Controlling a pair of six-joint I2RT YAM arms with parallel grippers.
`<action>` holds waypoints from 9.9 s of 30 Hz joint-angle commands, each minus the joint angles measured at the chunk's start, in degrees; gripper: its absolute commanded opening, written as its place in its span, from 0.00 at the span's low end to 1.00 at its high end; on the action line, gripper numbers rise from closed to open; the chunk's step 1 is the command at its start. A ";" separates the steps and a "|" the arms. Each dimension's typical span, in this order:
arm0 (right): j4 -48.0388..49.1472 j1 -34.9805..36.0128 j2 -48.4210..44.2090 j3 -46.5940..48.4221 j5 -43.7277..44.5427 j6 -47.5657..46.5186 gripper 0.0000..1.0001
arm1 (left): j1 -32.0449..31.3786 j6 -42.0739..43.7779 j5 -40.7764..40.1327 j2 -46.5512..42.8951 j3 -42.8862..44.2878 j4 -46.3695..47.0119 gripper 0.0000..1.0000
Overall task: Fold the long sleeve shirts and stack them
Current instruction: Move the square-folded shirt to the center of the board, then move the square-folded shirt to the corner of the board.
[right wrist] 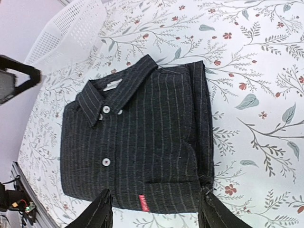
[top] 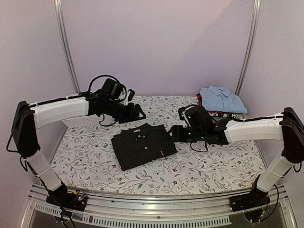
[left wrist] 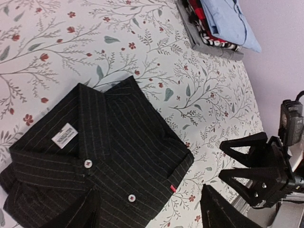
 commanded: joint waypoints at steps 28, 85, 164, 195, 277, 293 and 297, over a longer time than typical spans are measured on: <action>-5.44 -1.40 11.99 -2.40 -12.03 -3.38 0.09 | 9.19 -4.93 0.56 -12.55 -30.78 8.59 0.68; -5.40 -6.18 10.30 -5.79 -4.29 4.28 0.04 | 1.50 -7.40 8.25 -0.88 -34.94 14.56 0.37; -19.80 -25.14 26.81 31.05 14.42 -9.07 0.74 | 10.50 9.31 -8.09 -39.58 -34.71 13.29 1.00; -26.80 -29.10 42.25 41.95 17.45 -5.79 0.08 | 11.42 8.12 -7.40 -34.36 -30.42 6.83 1.00; -15.18 6.47 27.99 21.73 -1.06 4.51 0.54 | 11.36 -9.94 -5.59 -29.58 -51.53 10.98 1.00; -14.39 6.52 28.40 19.68 -3.49 3.43 0.50 | 6.23 -16.19 -4.81 -28.31 -54.80 12.13 0.87; -14.32 6.56 27.77 18.30 -4.00 3.26 0.42 | 4.33 -18.12 -4.30 -28.80 -55.68 11.05 0.66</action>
